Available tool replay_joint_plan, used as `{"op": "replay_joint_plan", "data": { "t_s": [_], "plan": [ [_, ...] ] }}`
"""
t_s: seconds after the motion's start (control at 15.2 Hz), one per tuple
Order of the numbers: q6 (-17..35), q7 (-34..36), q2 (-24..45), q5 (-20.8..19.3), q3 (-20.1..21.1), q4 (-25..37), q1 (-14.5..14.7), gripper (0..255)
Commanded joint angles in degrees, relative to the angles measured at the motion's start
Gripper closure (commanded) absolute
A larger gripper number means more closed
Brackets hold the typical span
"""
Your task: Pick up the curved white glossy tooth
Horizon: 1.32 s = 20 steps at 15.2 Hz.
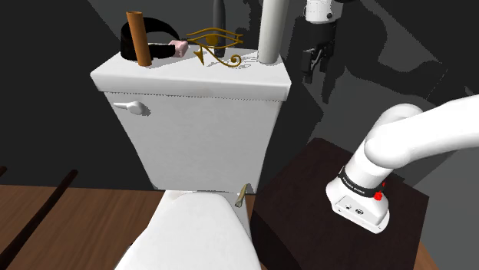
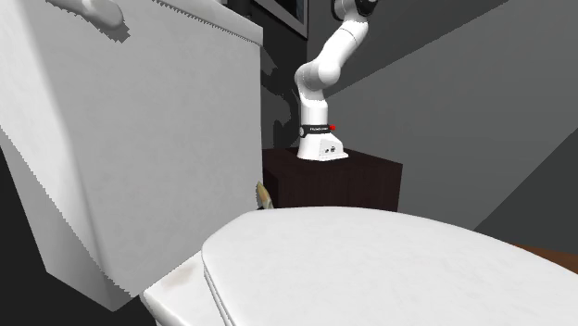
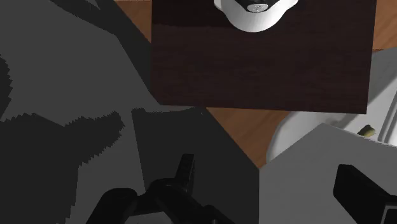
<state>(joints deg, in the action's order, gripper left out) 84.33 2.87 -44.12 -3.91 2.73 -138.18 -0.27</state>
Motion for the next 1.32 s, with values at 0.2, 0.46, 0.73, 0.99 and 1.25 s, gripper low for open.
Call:
{"op": "replay_joint_plan", "data": {
  "t_s": [0.2, 0.46, 0.73, 0.99, 1.25],
  "plan": [
    [3.22, 7.25, -7.07, 2.62, 3.83, -7.54, 0.10, 0],
    [7.24, 17.27, -15.39, 7.30, 10.32, -16.30, 1.09, 0],
    [11.37, 28.07, -21.49, 13.42, 18.72, -23.31, 3.40, 0],
    [16.47, 39.80, -23.80, 20.66, 29.19, -28.08, 6.45, 0],
    [23.35, 52.01, -21.16, 28.07, 41.46, -30.08, 8.11, 0]
  ]
}}
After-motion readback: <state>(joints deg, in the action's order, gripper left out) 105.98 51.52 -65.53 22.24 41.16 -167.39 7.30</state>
